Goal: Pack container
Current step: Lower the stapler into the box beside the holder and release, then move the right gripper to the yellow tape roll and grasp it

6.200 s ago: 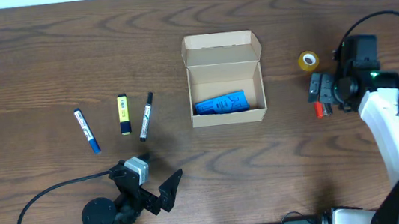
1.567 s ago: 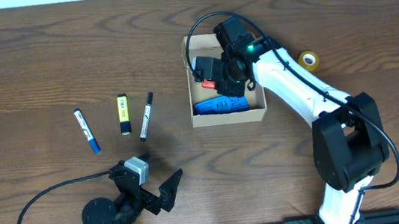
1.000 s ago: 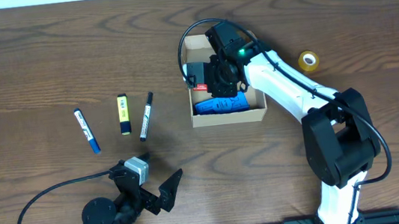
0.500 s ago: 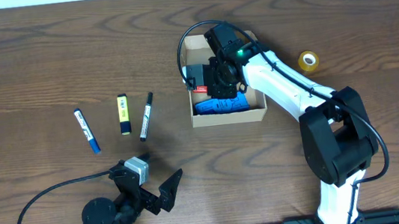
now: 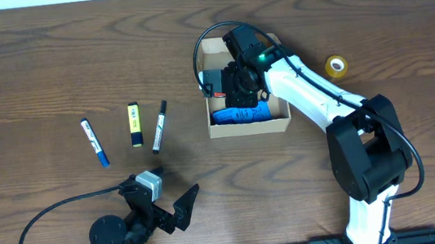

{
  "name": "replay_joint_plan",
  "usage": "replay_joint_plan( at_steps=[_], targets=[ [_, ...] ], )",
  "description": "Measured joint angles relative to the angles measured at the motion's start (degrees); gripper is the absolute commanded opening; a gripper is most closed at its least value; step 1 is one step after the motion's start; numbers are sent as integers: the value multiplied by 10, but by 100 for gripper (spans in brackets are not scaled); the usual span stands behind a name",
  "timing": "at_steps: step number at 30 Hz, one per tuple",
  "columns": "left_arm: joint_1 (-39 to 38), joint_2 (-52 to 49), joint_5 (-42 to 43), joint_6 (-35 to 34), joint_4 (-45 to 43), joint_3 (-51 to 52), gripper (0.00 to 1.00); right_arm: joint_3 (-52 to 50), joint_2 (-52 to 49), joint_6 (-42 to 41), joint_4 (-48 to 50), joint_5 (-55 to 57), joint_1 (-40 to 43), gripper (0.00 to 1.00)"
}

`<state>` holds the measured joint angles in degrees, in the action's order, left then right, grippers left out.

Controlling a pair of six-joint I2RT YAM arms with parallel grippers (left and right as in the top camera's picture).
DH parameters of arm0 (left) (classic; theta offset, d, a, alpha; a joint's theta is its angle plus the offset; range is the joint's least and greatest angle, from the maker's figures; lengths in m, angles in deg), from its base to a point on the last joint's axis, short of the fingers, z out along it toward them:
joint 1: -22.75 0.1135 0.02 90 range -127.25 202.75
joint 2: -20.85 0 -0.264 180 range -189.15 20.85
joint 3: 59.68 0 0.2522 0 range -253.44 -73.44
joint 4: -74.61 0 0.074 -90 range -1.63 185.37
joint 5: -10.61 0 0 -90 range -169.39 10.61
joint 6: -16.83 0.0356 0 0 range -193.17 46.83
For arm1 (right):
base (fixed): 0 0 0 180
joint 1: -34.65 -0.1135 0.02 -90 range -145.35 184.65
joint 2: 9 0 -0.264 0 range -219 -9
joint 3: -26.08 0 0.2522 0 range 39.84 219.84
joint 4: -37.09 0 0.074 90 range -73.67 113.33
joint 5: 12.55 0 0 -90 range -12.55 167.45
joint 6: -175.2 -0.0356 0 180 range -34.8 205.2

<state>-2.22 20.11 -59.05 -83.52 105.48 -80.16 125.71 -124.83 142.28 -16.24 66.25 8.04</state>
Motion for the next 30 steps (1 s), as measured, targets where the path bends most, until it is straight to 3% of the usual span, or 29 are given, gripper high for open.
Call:
replay_joint_plan(
  at_steps=[7, 10, 16, 21, 30],
  targets=[
    [0, 0, 0, 0, 0, 0, 95, 31, 19, -56, -18, -1, 0, 57],
    [0, 0, 0, 0, 0, 0, 95, 52, 70, -80, -26, -1, 0, 68],
    [0, 0, 0, 0, 0, 0, 95, 74, 206, -139, -27, 12, 16, 69],
    [0, 0, 0, 0, 0, 0, 95, 81, 266, -205, -61, 45, 76, 70],
    [0, 0, 0, 0, 0, 0, 95, 79, 233, -335, -84, 73, 242, 74]
  ],
)
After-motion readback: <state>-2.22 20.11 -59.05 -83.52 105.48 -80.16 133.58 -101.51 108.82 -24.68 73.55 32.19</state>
